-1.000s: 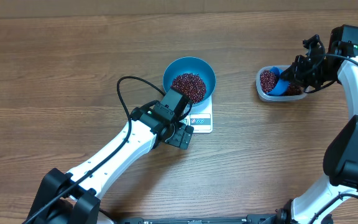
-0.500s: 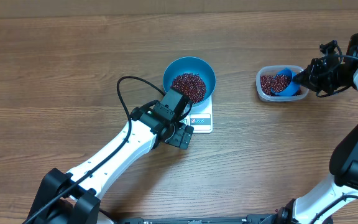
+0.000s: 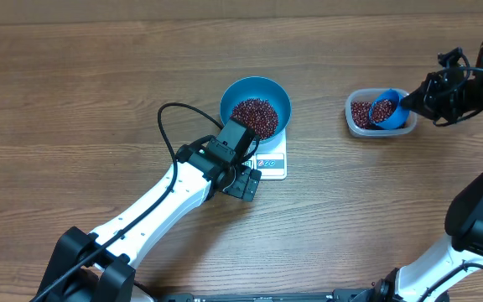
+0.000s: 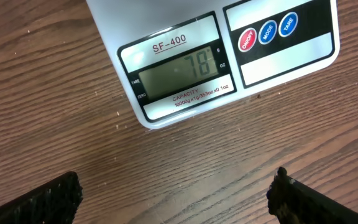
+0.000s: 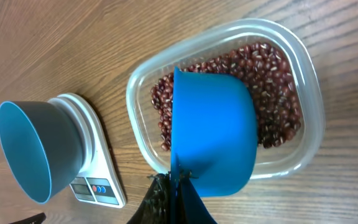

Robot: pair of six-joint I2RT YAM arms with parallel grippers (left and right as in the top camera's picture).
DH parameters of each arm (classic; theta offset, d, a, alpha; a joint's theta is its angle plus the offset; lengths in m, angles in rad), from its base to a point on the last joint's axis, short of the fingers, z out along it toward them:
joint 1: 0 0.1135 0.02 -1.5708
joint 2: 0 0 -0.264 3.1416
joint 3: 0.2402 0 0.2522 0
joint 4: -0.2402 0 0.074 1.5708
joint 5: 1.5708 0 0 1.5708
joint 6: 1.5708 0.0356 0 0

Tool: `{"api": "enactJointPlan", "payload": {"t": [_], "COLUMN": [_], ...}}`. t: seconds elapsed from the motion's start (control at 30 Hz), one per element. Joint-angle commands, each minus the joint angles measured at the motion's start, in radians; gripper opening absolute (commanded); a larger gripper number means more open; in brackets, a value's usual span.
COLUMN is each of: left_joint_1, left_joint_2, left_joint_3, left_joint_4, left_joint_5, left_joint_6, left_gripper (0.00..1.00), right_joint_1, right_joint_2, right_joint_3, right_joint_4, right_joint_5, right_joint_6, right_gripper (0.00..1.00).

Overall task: Scoop item into bowl and weigh 150g on scale
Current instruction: 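Scoop more beans by dragging the scoop through the tub with the right gripper, then lift the filled blue scoop and carry it left over the bowl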

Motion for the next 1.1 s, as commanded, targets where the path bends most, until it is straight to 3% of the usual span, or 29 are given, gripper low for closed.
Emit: {"api": "enactJointPlan", "payload": {"t": [0.0, 0.63, 0.97, 1.07], "left_joint_1": [-0.007, -0.007, -0.007, -0.006], "left_joint_2": [-0.007, -0.007, -0.007, -0.007], "left_joint_3": [-0.005, -0.005, -0.005, -0.005], "left_joint_4": [0.003, 0.003, 0.003, 0.003], "left_joint_5": [-0.01, -0.01, -0.01, -0.01], "left_joint_6": [0.02, 0.02, 0.02, 0.02], "left_gripper": [1.0, 1.0, 1.0, 0.99], "right_joint_1": [-0.026, -0.129, -0.128, -0.128], "right_joint_2": [-0.006, -0.006, -0.006, -0.006], "right_joint_3": [0.033, 0.033, 0.033, 0.033], "right_joint_4": [-0.003, 0.006, 0.002, 0.012], "right_joint_5": [-0.024, -0.346, -0.423, -0.532], "right_joint_6": [-0.004, -0.057, -0.056, -0.056], "right_gripper": [0.04, 0.04, 0.04, 0.04]}}
